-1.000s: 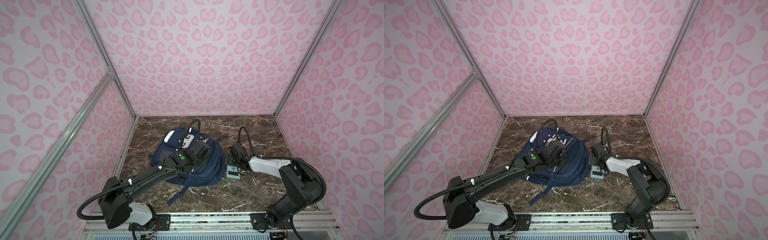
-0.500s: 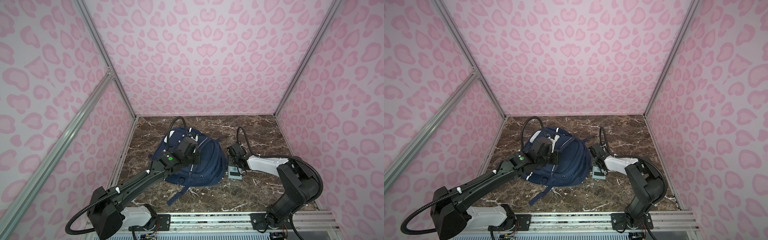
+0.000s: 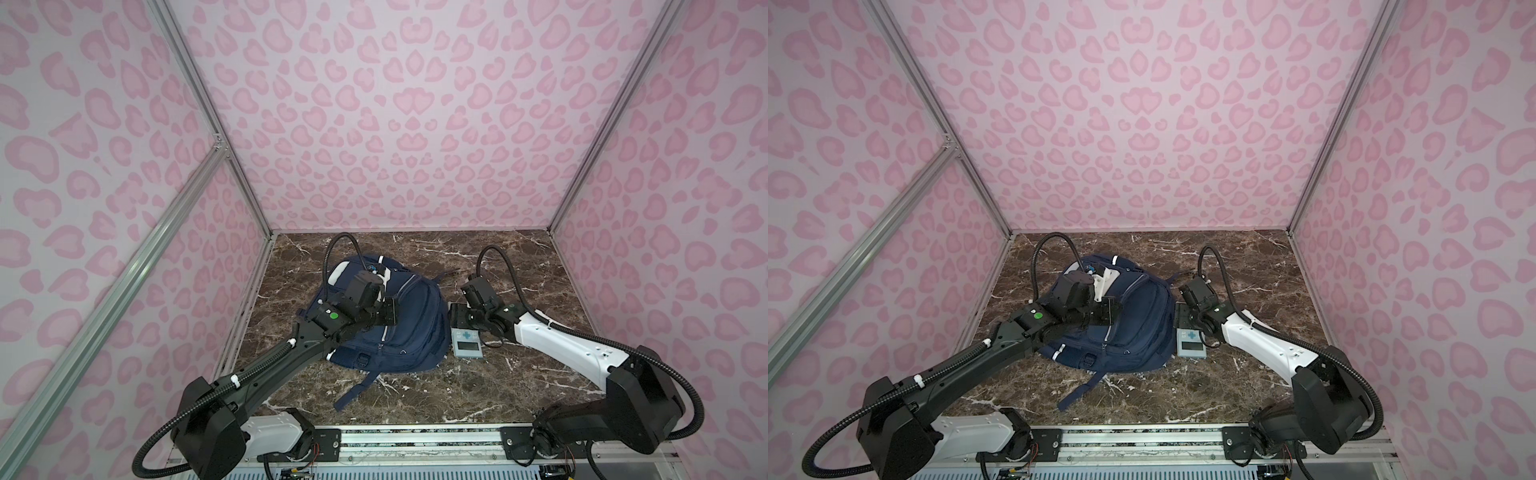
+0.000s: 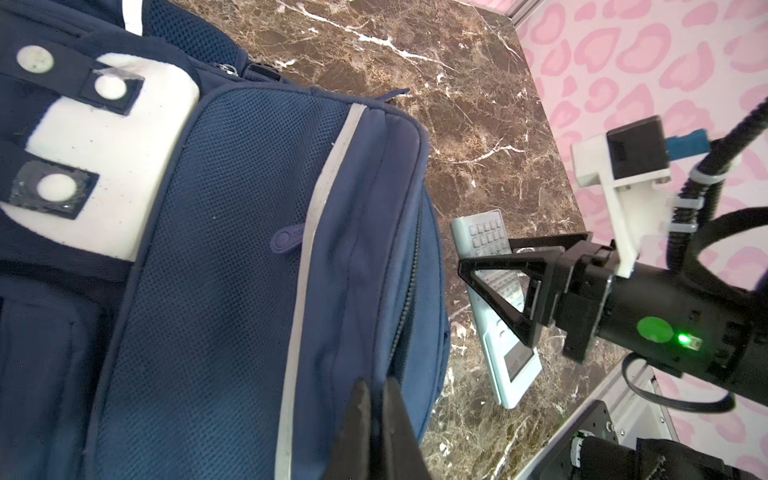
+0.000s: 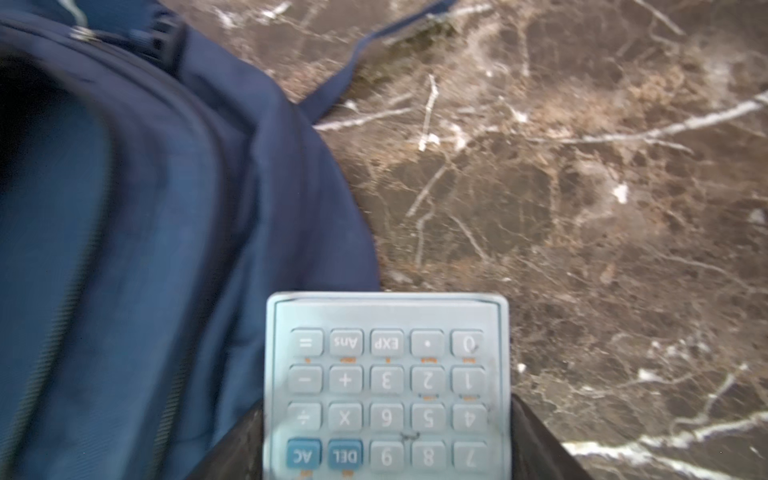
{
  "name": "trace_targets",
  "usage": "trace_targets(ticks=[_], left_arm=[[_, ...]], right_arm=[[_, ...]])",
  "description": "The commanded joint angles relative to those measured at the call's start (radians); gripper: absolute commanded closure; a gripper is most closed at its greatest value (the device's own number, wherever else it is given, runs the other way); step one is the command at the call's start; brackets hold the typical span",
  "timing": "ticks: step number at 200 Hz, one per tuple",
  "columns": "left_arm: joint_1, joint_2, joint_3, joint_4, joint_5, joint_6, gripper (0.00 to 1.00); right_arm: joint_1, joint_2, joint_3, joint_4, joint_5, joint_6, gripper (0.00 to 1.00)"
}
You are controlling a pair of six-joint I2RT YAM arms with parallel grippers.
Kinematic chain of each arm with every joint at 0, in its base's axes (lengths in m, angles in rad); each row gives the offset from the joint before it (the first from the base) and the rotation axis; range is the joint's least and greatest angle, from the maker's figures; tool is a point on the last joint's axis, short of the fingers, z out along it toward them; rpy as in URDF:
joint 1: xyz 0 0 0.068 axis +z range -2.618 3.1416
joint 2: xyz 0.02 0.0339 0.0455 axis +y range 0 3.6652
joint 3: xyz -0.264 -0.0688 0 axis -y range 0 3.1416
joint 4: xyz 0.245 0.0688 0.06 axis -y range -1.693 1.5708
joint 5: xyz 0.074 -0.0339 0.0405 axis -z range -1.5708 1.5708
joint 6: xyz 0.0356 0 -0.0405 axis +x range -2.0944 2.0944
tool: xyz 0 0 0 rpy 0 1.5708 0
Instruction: Pack the student bag
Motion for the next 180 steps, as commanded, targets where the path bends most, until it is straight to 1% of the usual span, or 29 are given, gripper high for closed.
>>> trace_targets(ticks=[1,15,37,43,50,57,67,76,83,95,111,128,137,150,180], left_arm=[[0.001,0.010,-0.002,0.062,0.024,-0.022,0.97],[0.001,0.004,0.004,0.069,0.030,-0.028,0.97],[0.002,-0.015,0.026,0.063,0.020,-0.032,0.97],[0.003,-0.022,0.030,0.062,0.013,-0.035,0.97],[0.002,-0.032,0.033,0.064,0.008,-0.035,0.97],[0.003,-0.038,0.038,0.063,0.001,-0.034,0.97],[0.004,-0.040,0.041,0.060,0.000,-0.035,0.97],[0.004,-0.035,0.038,0.064,0.001,-0.040,0.97],[0.005,-0.033,0.031,0.072,0.012,-0.045,0.97],[0.004,-0.024,0.014,0.092,0.026,-0.052,0.97],[0.004,-0.010,0.001,0.099,0.028,-0.057,0.97],[0.004,0.001,-0.011,0.120,0.042,-0.064,0.97],[0.004,0.007,-0.014,0.127,0.052,-0.067,0.97],[0.004,0.010,-0.013,0.127,0.047,-0.065,0.97],[0.005,-0.002,-0.006,0.101,0.021,-0.050,0.97]], right_arm=[[0.052,0.022,0.044,0.062,-0.095,0.016,0.43],[0.088,0.074,0.097,0.121,-0.158,0.047,0.44],[0.126,0.189,0.208,0.144,-0.157,0.078,0.43],[0.126,0.222,0.234,0.146,-0.156,0.089,0.39],[0.125,0.258,0.258,0.148,-0.153,0.108,0.32],[0.124,0.285,0.273,0.164,-0.158,0.121,0.29],[0.125,0.304,0.276,0.208,-0.176,0.141,0.24],[0.131,0.306,0.264,0.253,-0.200,0.162,0.16],[0.135,0.305,0.260,0.270,-0.216,0.169,0.13],[0.144,0.302,0.256,0.253,-0.223,0.161,0.10],[0.148,0.275,0.212,0.246,-0.227,0.157,0.10],[0.141,0.242,0.135,0.297,-0.274,0.179,0.08],[0.139,0.237,0.121,0.288,-0.283,0.179,0.09],[0.143,0.216,0.101,0.258,-0.268,0.164,0.17],[0.145,0.118,-0.036,0.285,-0.278,0.160,0.26]])
